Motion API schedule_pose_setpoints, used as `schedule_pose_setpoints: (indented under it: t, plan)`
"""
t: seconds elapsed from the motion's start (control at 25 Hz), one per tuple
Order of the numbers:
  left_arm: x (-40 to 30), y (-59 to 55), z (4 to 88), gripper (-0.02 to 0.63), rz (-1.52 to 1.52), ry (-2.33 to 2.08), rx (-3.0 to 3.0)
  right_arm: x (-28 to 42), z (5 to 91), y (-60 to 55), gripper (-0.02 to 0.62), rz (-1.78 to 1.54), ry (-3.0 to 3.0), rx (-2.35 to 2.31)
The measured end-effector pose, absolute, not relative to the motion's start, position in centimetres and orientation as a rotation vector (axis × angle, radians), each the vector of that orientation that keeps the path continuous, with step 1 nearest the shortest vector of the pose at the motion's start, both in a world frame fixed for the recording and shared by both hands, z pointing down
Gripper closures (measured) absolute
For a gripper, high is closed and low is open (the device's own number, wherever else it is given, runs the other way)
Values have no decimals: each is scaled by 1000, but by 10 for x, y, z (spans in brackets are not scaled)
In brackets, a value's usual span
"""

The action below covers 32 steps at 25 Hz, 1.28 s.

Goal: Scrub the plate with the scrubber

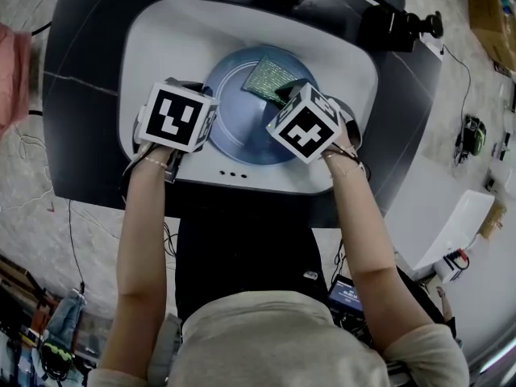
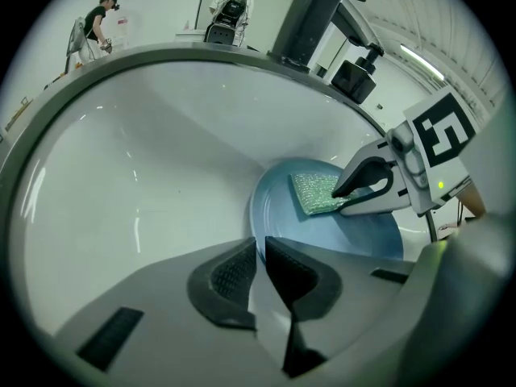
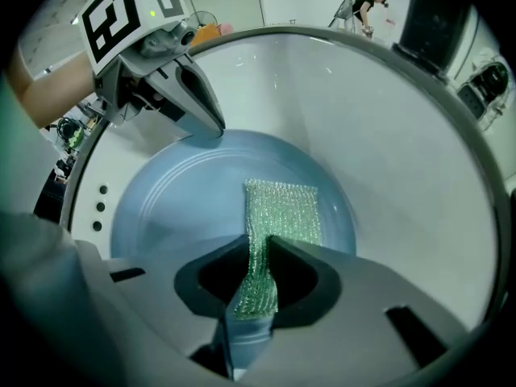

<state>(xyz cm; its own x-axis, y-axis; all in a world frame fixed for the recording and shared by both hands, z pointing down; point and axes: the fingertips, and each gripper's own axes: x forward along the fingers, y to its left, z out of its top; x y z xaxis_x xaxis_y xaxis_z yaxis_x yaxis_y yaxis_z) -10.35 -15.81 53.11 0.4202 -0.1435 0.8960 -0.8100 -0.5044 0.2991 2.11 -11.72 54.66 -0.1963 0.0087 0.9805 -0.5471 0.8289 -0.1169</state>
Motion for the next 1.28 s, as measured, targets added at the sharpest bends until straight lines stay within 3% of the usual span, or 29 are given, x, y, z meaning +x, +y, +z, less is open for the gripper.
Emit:
schedule_pose_setpoints:
  t: [0.68, 1.28]
  plan:
    - [-107, -159, 533, 563, 1185, -818, 1947, 17, 522, -45, 503, 684, -1692, 267]
    - [-108, -157, 532, 563, 1138, -781, 1930, -41, 514, -25, 503, 690, -1789, 112]
